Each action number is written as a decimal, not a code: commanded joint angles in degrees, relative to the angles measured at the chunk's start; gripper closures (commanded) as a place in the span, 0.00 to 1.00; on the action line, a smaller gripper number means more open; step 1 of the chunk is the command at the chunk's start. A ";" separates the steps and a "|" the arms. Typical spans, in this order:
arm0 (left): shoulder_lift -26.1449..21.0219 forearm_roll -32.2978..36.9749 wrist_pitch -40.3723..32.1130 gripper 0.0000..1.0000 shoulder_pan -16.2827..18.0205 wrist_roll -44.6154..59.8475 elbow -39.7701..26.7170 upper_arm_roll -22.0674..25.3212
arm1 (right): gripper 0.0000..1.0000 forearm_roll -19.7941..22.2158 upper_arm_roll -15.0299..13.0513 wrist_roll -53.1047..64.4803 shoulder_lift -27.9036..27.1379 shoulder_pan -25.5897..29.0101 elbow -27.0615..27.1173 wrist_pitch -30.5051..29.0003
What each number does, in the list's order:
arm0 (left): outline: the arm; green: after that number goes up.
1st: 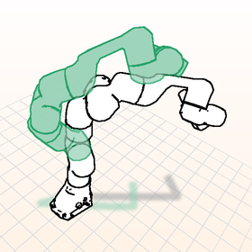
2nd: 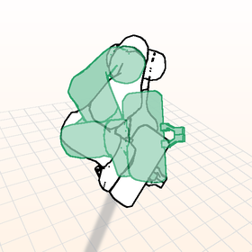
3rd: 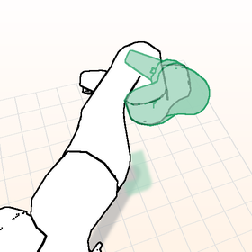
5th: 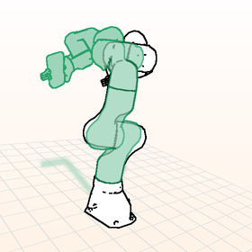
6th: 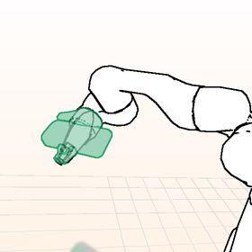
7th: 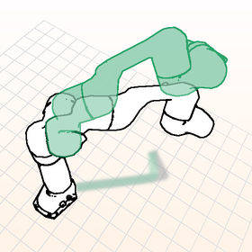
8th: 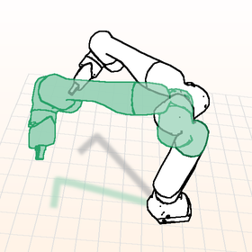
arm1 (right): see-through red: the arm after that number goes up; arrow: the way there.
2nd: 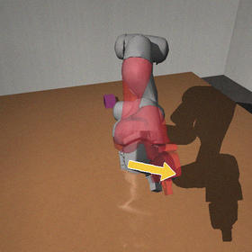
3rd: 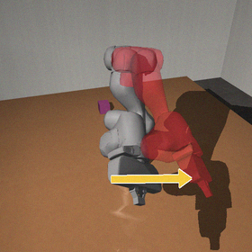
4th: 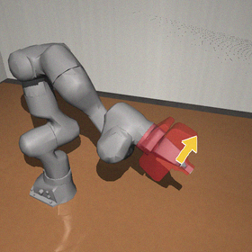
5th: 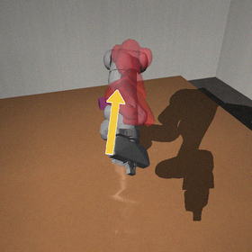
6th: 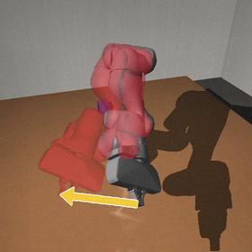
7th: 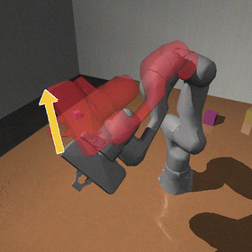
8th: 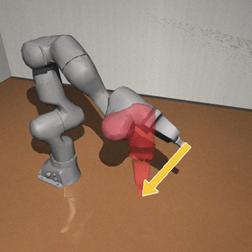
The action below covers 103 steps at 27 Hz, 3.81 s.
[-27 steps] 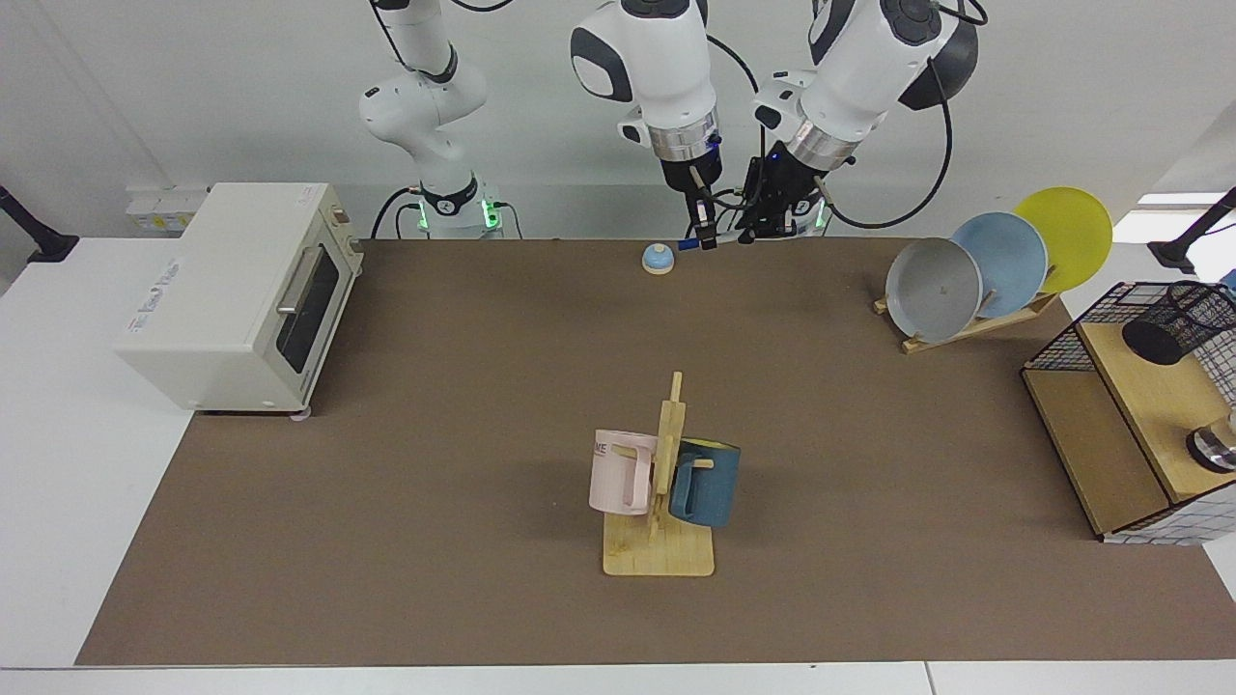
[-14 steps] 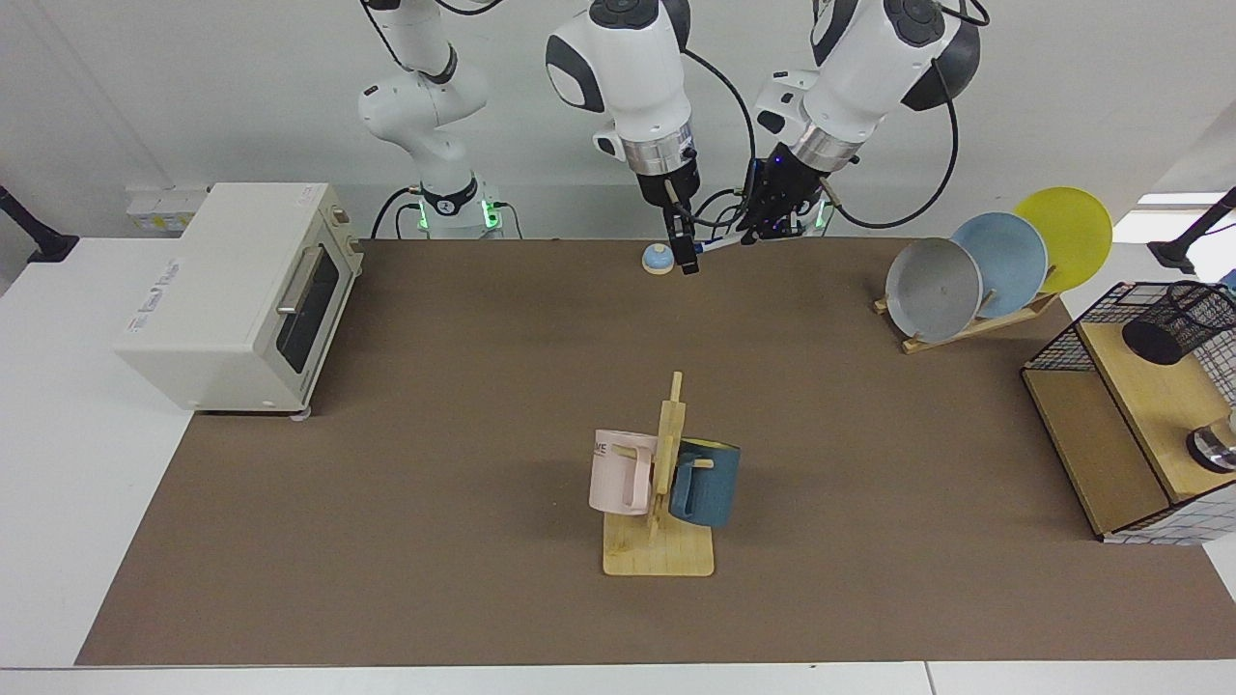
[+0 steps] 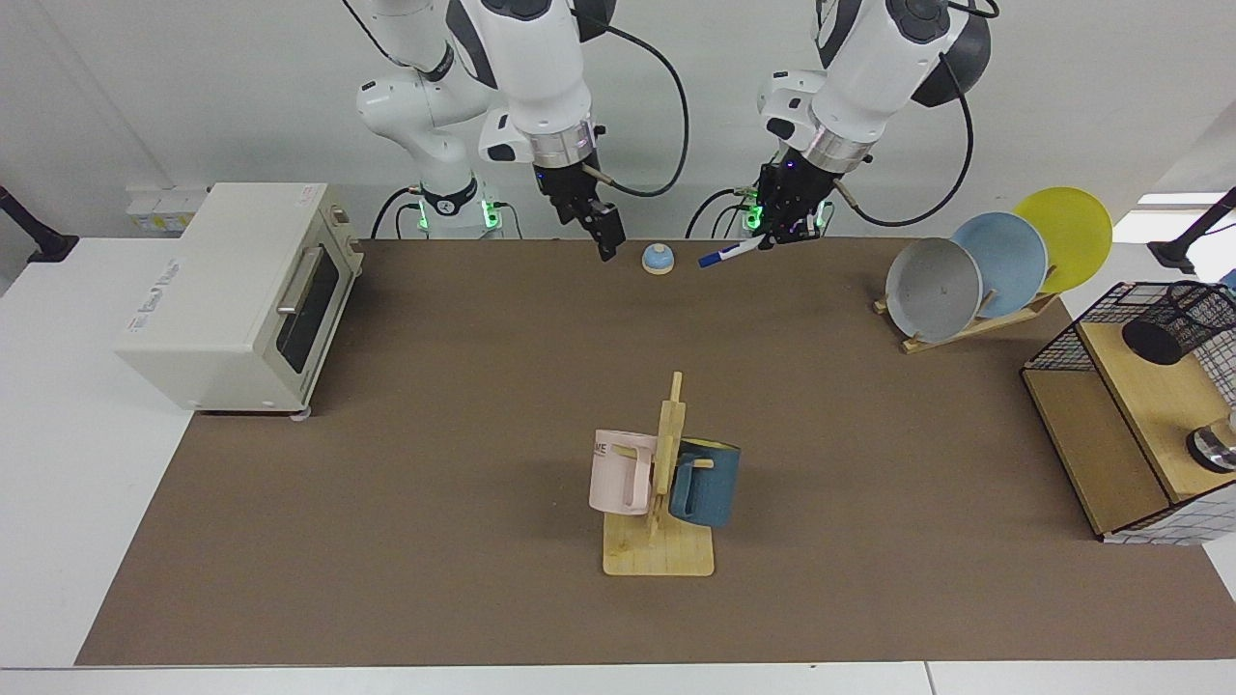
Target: Put markers into pen holder
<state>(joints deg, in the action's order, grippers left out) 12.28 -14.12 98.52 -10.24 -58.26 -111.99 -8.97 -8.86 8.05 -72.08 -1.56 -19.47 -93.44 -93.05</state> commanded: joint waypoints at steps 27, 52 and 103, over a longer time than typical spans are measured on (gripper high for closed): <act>0.99 40.57 -8.08 1.00 1.37 1.76 8.45 5.54 | 0.00 10.71 0.48 64.78 1.83 19.90 3.44 3.48; -0.24 60.60 -8.70 1.00 5.94 -9.41 12.58 7.48 | 0.00 9.65 1.01 66.11 0.67 19.56 7.23 8.76; -16.50 63.51 21.19 1.00 17.63 -40.44 20.93 25.06 | 0.00 7.02 0.92 66.19 7.27 20.26 -4.29 1.99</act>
<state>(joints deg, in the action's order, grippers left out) -3.17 49.50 118.67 6.44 -97.62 -92.15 16.60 -0.78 8.64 -6.90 4.76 -0.05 -96.22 -89.31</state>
